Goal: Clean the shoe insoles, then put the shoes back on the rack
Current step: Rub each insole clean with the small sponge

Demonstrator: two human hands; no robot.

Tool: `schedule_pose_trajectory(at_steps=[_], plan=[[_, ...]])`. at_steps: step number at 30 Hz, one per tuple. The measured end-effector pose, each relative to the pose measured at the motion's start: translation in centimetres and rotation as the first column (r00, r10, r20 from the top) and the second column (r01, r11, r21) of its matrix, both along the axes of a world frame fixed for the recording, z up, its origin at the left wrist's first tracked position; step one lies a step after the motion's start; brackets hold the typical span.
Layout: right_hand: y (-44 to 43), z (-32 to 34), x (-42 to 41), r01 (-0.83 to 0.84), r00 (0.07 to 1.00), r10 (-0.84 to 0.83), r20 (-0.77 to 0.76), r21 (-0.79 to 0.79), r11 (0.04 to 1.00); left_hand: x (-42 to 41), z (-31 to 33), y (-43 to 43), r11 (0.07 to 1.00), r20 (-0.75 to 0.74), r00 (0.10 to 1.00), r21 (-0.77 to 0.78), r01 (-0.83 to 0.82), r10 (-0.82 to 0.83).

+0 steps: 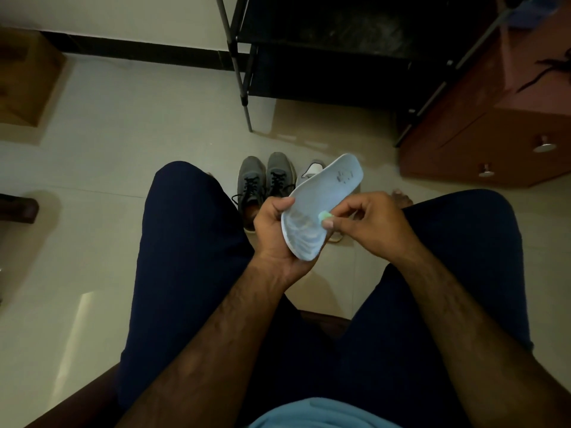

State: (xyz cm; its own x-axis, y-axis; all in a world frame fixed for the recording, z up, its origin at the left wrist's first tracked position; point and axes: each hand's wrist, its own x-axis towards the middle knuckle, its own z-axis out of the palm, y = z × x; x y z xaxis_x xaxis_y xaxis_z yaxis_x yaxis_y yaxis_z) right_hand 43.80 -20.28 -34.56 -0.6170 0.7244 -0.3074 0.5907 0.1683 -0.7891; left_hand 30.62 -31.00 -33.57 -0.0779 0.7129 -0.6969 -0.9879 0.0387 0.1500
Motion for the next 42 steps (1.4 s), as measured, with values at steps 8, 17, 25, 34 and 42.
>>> schedule_pose_trajectory(at_steps=[8, 17, 25, 34, 42], plan=[[-0.3, -0.2, -0.1, -0.007, 0.999, 0.007, -0.033, -0.007, 1.000, -0.3, -0.4, -0.1, 1.000, 0.003, 1.000, -0.007, 0.020, -0.019], [-0.9, -0.6, -0.7, -0.011, 0.999, 0.013, -0.038, 0.051, 0.999, -0.4, -0.5, -0.3, 0.998, 0.005, 0.998, -0.019, 0.055, -0.055], [-0.9, -0.3, -2.1, 0.055, 0.987, -0.029, -0.157, 0.168, 0.984, 1.1, 0.3, 0.2, 0.985, -0.067, 0.983, -0.032, 0.168, -0.170], [-0.2, -1.0, 0.1, 0.008, 0.996, -0.005, -0.088, 0.036, 0.999, 0.5, -0.6, 0.3, 0.967, -0.018, 0.968, -0.058, 0.247, -0.248], [0.1, -0.5, -0.9, -0.016, 0.999, 0.019, -0.031, 0.117, 0.993, 0.2, -0.3, 0.5, 0.951, -0.045, 0.961, -0.163, 0.261, -0.272]])
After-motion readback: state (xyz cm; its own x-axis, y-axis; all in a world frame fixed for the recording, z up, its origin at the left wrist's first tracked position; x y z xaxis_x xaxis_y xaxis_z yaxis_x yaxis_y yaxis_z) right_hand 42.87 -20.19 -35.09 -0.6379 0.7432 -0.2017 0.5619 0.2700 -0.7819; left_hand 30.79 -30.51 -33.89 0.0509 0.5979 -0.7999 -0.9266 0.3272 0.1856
